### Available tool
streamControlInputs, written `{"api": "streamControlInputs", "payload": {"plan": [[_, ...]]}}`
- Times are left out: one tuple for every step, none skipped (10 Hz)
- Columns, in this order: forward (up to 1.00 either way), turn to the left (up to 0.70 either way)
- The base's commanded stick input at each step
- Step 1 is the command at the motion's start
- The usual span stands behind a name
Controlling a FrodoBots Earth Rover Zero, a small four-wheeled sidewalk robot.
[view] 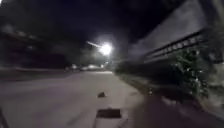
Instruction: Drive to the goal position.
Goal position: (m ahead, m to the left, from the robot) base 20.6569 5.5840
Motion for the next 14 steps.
{"api": "streamControlInputs", "payload": {"plan": [[0.7,0.0],[0.7,0.0],[0.7,0.0],[0.7,0.0],[0.7,0.0],[0.7,0.0],[0.7,0.0],[0.7,0.0],[0.7,0.0],[0.7,0.0],[0.7,0.0],[0.7,0.0],[0.7,0.0],[0.7,0.0]]}}
